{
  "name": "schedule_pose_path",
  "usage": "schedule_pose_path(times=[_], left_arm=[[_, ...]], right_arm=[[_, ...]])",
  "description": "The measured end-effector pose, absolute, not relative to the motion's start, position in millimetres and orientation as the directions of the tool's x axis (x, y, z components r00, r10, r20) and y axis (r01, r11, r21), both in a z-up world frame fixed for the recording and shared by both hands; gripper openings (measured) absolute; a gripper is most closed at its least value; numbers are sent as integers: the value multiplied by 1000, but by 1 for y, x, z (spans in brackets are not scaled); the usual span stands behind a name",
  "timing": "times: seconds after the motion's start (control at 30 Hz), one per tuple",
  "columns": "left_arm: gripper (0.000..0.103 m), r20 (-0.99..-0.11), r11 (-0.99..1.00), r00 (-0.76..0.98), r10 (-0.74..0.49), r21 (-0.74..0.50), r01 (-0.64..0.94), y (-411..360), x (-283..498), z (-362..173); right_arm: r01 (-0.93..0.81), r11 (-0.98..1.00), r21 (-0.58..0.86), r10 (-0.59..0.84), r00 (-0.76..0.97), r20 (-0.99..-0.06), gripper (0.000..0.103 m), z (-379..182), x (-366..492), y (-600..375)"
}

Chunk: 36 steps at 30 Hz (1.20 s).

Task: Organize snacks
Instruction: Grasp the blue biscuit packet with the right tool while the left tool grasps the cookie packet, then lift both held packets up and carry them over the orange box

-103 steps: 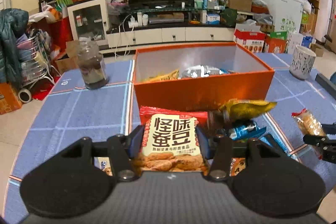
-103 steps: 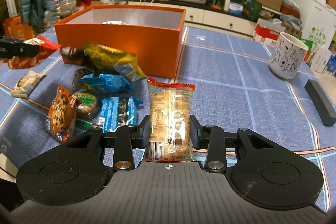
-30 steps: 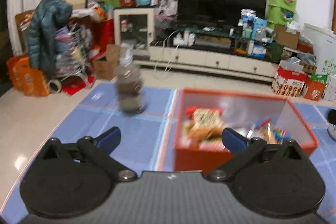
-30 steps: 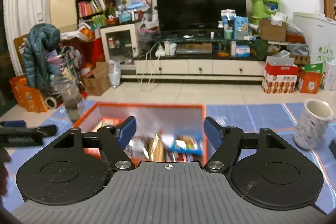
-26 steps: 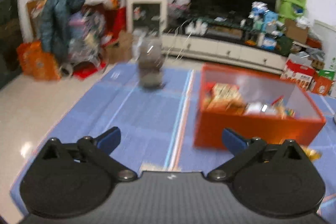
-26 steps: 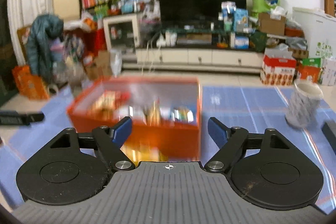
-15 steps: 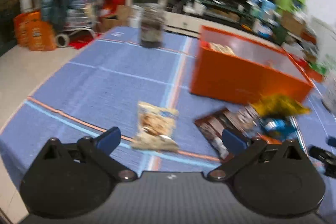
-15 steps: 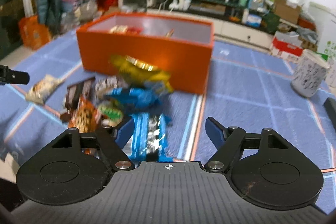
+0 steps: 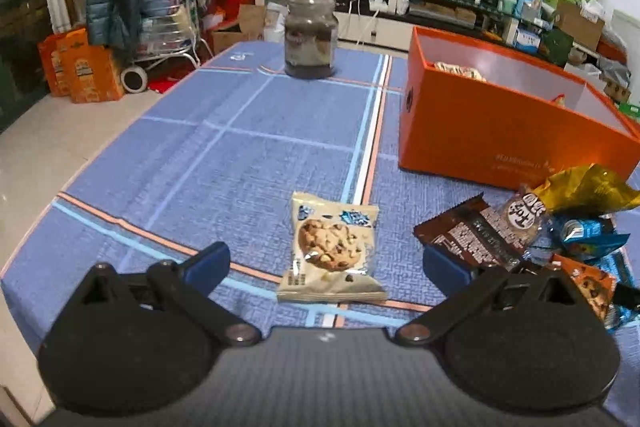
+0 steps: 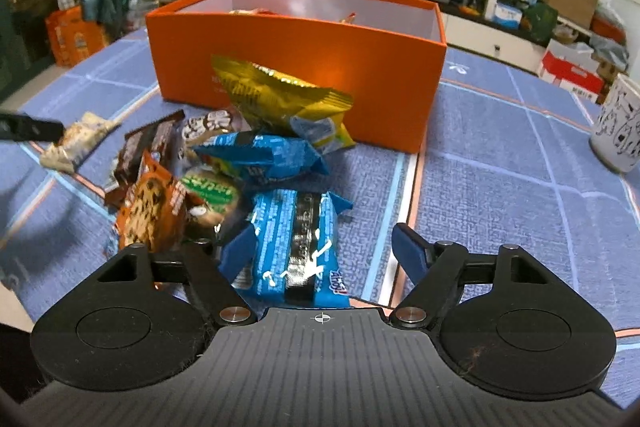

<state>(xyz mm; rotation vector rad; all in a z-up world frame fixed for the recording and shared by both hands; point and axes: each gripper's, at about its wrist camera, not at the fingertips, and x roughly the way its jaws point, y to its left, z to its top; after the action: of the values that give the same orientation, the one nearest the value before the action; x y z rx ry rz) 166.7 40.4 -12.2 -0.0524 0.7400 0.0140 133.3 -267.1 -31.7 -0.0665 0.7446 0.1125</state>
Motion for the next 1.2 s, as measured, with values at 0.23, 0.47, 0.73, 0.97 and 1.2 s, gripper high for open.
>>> schedule_pose_path(times=[0.23,0.47,0.73,0.97,1.2], left_arm=[[102,-699,1000,715,18,7,-19,31,189,-29],[102,-724,1000,690,12,12,-5,27,194,-40],[102,-732,1000,681,7,5,-5,25,200,-48],[50,-729,1000,684,-20,-17,11,25,199,-37],[50,-748,999,662,-37,-34,17,27,195,-34]], right_arm=[[-154,988,5,115,718,-687,66,-35,136,-270],[-170,985,25,139,703,-698,61,-36,145,-264],[-178,984,9,127,670,-732,55,-48,154,-260],[-148,989,19,114,672,-732,38,-43,151,-264],[-149,989,-20,89,690,-719,38,-37,146,-261]])
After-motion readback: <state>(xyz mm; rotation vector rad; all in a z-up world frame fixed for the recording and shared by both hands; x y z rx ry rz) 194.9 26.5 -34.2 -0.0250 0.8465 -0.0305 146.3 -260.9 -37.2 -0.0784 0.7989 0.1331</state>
